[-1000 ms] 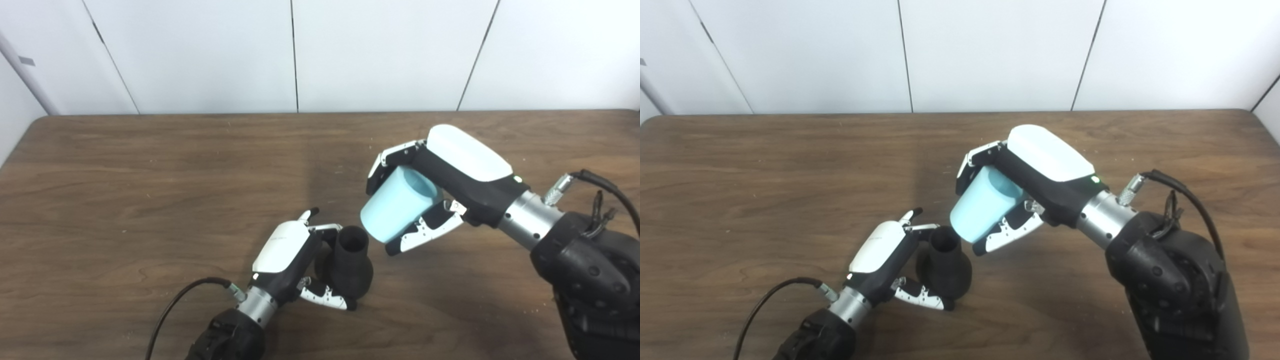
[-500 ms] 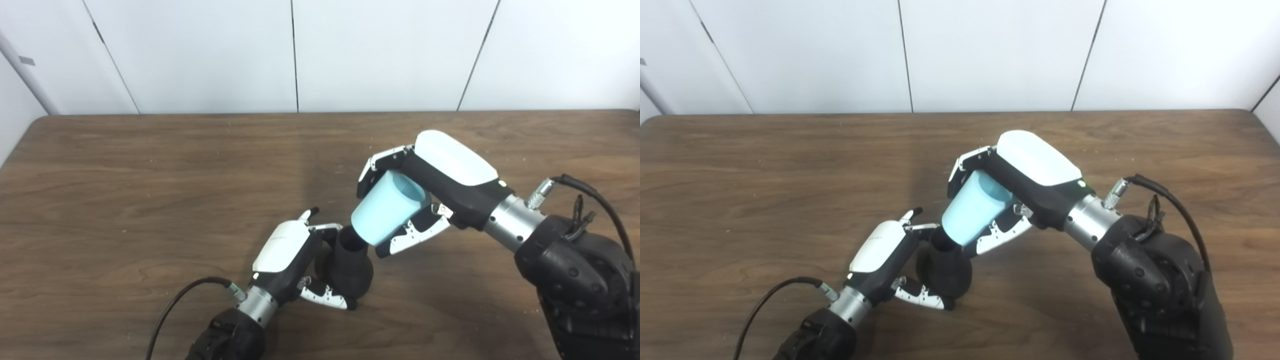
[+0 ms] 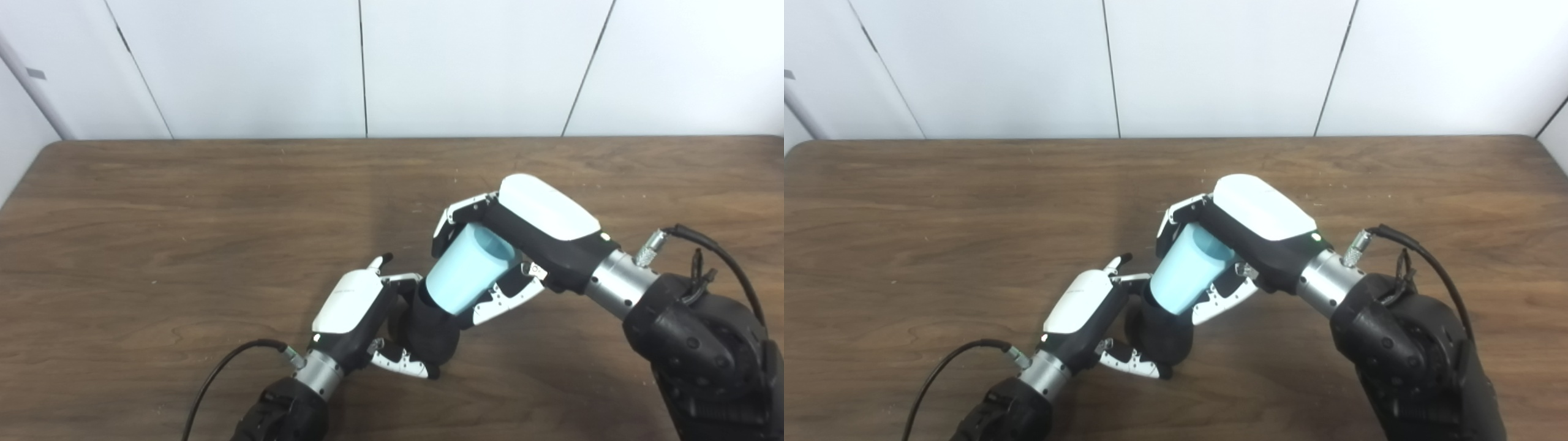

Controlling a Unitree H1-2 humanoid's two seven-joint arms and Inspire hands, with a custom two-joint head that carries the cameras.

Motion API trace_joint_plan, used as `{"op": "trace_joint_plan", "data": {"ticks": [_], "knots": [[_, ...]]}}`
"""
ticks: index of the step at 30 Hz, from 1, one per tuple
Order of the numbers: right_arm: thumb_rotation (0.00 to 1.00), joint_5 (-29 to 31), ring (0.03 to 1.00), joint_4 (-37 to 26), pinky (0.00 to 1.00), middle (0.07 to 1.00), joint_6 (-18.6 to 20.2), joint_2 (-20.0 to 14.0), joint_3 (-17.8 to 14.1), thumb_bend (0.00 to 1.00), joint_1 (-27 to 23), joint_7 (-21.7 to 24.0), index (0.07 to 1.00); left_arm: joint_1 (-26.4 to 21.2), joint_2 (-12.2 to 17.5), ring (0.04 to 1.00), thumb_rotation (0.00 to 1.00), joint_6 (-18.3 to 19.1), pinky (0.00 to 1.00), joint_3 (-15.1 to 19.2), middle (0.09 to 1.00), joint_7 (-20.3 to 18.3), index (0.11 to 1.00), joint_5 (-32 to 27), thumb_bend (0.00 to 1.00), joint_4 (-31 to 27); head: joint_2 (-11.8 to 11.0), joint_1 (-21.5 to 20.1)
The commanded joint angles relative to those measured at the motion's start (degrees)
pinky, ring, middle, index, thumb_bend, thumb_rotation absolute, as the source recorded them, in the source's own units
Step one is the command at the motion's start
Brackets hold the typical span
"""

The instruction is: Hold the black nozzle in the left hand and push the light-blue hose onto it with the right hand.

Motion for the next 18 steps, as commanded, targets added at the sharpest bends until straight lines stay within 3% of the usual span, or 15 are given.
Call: {"op": "trace_joint_plan", "data": {"ticks": [1, 13, 18], "knots": [[0.00, 0.6, 0.420, -1.4, 0.31, 0.504, -1.3, 0.0, 0.1, 0.50, -1.2, -0.6, 0.526, 1.3, 1.4, 0.625, 0.00, 4.8, 1.00, 0.1, 0.469, -2.4, 0.504, 3.5, 0.52, 3.5, 0.1, 0.1], [0.00, 1.3, 0.424, -1.1, 0.33, 0.496, -1.4, 0.5, 0.7, 0.50, -2.2, -0.5, 0.510, 1.4, 1.2, 0.633, 0.00, 4.8, 1.00, 0.0, 0.477, -2.3, 0.499, 3.7, 0.52, 3.5, 0.1, 0.3], [0.00, 0.6, 0.424, -0.2, 0.33, 0.497, -3.1, 0.7, 1.6, 0.50, -1.7, -1.6, 0.507, 1.4, 0.9, 0.633, 0.00, 4.8, 1.00, -0.2, 0.477, -2.3, 0.499, 3.8, 0.52, 3.5, 0.2, 0.3]]}}
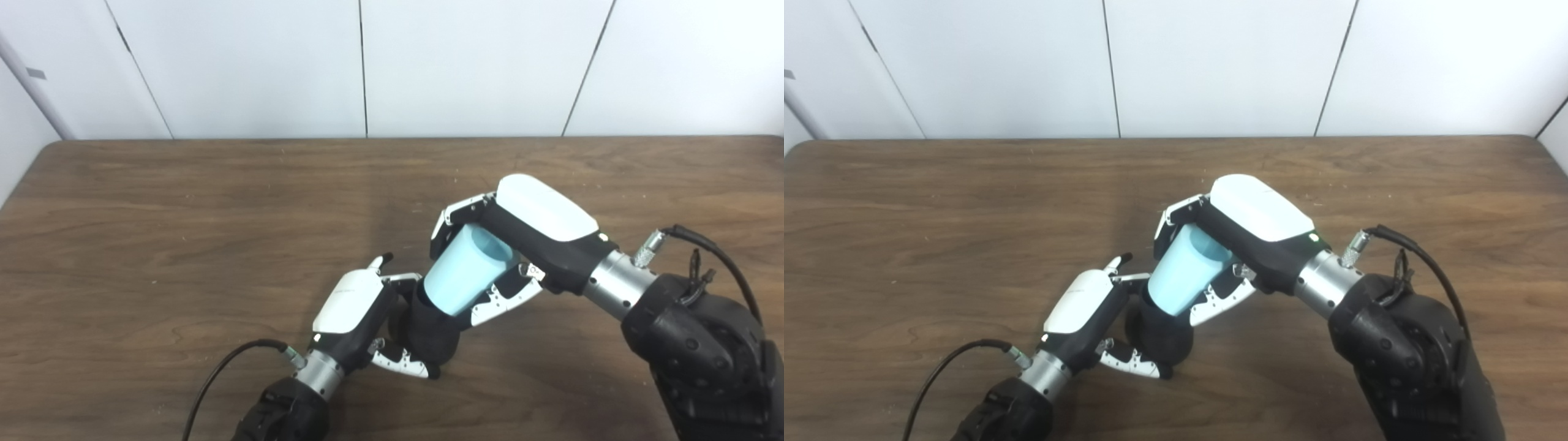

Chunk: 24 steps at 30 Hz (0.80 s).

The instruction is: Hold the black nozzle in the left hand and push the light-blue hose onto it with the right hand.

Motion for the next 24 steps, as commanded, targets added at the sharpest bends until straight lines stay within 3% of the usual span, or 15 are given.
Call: {"op": "trace_joint_plan", "data": {"ticks": [1, 17, 24], "knots": [[0.00, 0.4, 0.426, -0.3, 0.33, 0.497, -3.1, 0.6, 1.0, 0.50, -1.3, -1.2, 0.506, 1.4, 1.1, 0.633, 0.00, 4.8, 1.00, -0.2, 0.477, -2.3, 0.499, 3.6, 0.52, 3.5, 0.1, 0.1], [0.00, -2.7, 0.433, 1.1, 0.32, 0.511, -5.5, 1.2, 3.0, 0.50, -1.0, -2.7, 0.511, 1.4, 0.4, 0.648, 0.00, 4.9, 1.00, -0.7, 0.472, -2.6, 0.501, 4.2, 0.52, 3.4, 0.5, 0.8], [0.00, -4.0, 0.431, 1.4, 0.32, 0.518, -8.3, 0.8, 4.8, 0.50, -0.6, -1.9, 0.519, 1.2, 0.2, 0.672, 0.00, 5.1, 1.00, -0.7, 0.484, -2.8, 0.494, 4.5, 0.52, 3.0, 0.6, 0.7]]}}
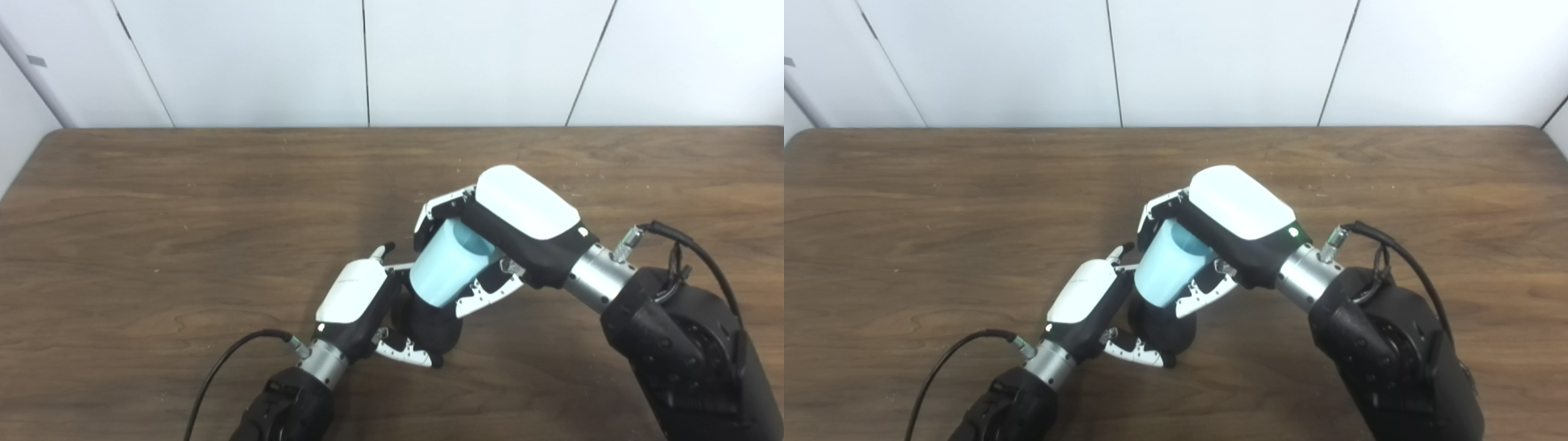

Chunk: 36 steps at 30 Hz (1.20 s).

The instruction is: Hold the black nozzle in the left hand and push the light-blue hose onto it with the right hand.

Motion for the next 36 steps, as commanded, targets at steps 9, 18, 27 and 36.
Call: {"op": "trace_joint_plan", "data": {"ticks": [9, 18, 27, 36], "knots": [[0.00, 0.0, 0.428, 0.0, 0.31, 0.530, -6.3, -3.2, 3.7, 0.49, -3.1, 4.9, 0.526, 1.6, 0.3, 0.667, 0.00, 4.8, 1.00, -0.6, 0.486, -2.7, 0.493, 3.3, 0.52, 3.0, 0.3, 0.1], [0.00, -0.1, 0.422, 1.0, 0.27, 0.547, -8.1, -6.3, 4.9, 0.49, -6.9, 9.5, 0.533, 1.9, 0.0, 0.669, 0.00, 5.2, 1.00, -0.6, 0.487, -2.8, 0.491, 3.3, 0.52, 2.7, 0.7, 0.0], [0.00, -1.1, 0.427, 1.6, 0.28, 0.547, -8.1, -5.7, 5.3, 0.49, -8.4, 12.1, 0.523, 1.9, -0.4, 0.680, 0.00, 5.8, 1.00, -1.2, 0.487, -2.7, 0.491, 3.8, 0.52, 2.8, 0.9, 0.0], [0.00, -0.2, 0.426, 4.0, 0.28, 0.538, -7.7, -4.9, 5.2, 0.49, -7.9, 11.7, 0.527, 2.1, -0.6, 0.683, 0.00, 6.1, 1.00, -1.3, 0.493, -2.7, 0.488, 4.5, 0.52, 2.6, 1.1, 0.3]]}}
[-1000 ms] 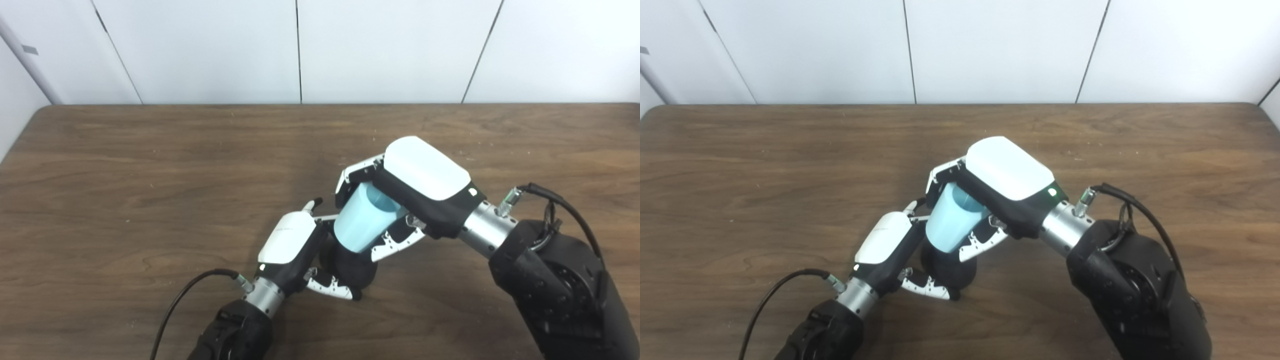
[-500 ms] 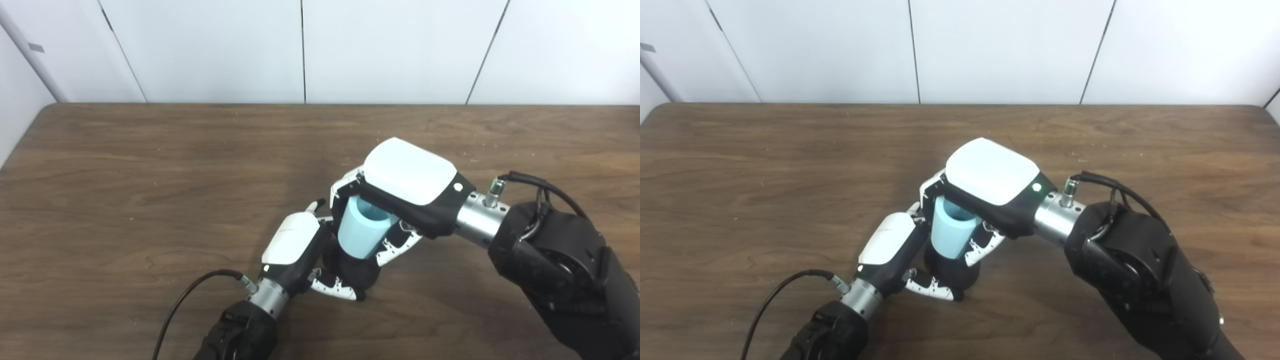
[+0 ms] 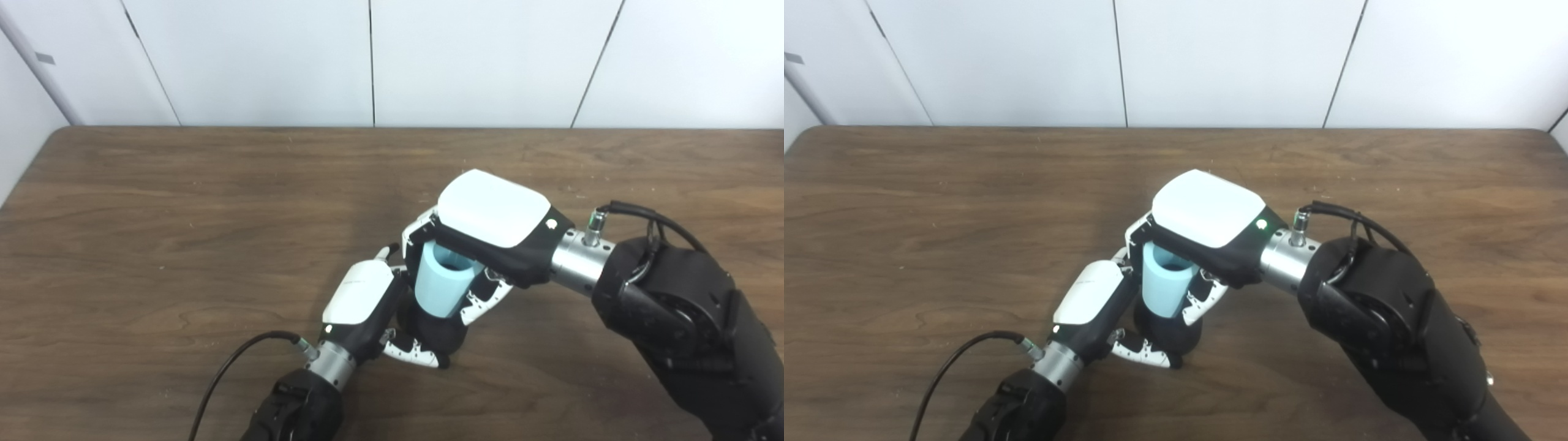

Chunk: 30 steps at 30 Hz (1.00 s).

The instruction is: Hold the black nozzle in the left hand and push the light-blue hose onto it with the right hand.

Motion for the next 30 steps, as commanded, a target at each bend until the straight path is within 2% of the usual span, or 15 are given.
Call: {"op": "trace_joint_plan", "data": {"ticks": [1, 6, 12, 13, 14, 16, 18, 20, 25, 30], "knots": [[0.00, 0.7, 0.425, 1.3, 0.28, 0.536, -1.0, -0.4, 0.8, 0.49, 0.2, 1.9, 0.529, 1.8, 0.9, 0.683, 0.00, 4.1, 1.00, -0.2, 0.493, -2.6, 0.488, 2.4, 0.52, 2.9, 0.0, 0.0], [0.00, 0.4, 0.429, 2.3, 0.32, 0.516, -0.8, -0.4, 1.1, 0.50, 1.0, 1.8, 0.508, 1.8, 0.7, 0.683, 0.00, 4.2, 1.00, -0.2, 0.494, -2.5, 0.487, 2.3, 0.52, 2.9, -0.1, 0.0], [0.00, -0.3, 0.479, 0.4, 0.34, 0.536, 0.7, -0.5, 0.7, 0.50, 0.7, 3.2, 0.515, 1.8, 0.6, 0.676, 0.00, 4.1, 1.00, -0.2, 0.494, -2.2, 0.487, 2.2, 0.52, 3.2, -0.1, 0.0], [0.06, -0.5, 0.564, 0.1, 0.46, 0.611, 0.8, -0.6, 0.6, 0.51, 0.6, 3.4, 0.506, 1.8, 0.5, 0.675, 0.00, 4.1, 1.00, -0.2, 0.495, -2.1, 0.487, 2.2, 0.52, 3.3, -0.1, -0.1], [0.04, -0.8, 0.648, -0.3, 0.58, 0.680, 0.8, -0.7, 0.6, 0.71, 0.4, 3.7, 0.612, 1.8, 0.5, 0.674, 0.00, 4.0, 1.00, -0.2, 0.495, -2.0, 0.486, 2.2, 0.52, 3.5, -0.1, -0.1], [0.10, -1.6, 0.727, -1.0, 0.68, 0.738, 0.4, -1.0, 0.7, 0.85, 0.1, 4.1, 0.678, 1.7, 0.5, 0.673, 0.00, 4.0, 1.00, -0.2, 0.496, -1.9, 0.486, 2.1, 0.52, 3.6, -0.2, 0.0], [0.17, -2.9, 0.783, -1.7, 0.73, 0.778, -0.4, -1.2, 0.9, 0.95, -0.3, 4.7, 0.711, 1.7, 0.4, 0.673, 0.00, 4.0, 1.00, -0.2, 0.496, -1.9, 0.486, 2.0, 0.52, 3.6, -0.2, 0.0], [0.19, -3.8, 0.804, -2.1, 0.74, 0.794, -1.1, -1.2, 1.0, 0.99, -0.6, 5.3, 0.722, 1.7, 0.4, 0.673, 0.00, 4.0, 1.00, -0.1, 0.496, -2.0, 0.486, 1.9, 0.52, 3.6, -0.2, 0.0], [0.21, -5.2, 0.811, -3.2, 0.76, 0.800, -2.2, -1.6, 1.2, 1.00, -1.2, 7.5, 0.700, 1.6, 0.2, 0.678, 0.00, 4.1, 1.00, -0.1, 0.498, -2.0, 0.484, 1.8, 0.52, 3.7, -0.2, 0.1], [0.22, -4.8, 0.827, -4.4, 0.76, 0.812, -1.0, -0.9, 0.1, 1.00, -1.9, 9.6, 0.712, 1.4, 0.3, 0.676, 0.00, 4.0, 1.00, -0.1, 0.500, -1.8, 0.484, 1.7, 0.52, 4.3, -0.4, 0.1]]}}
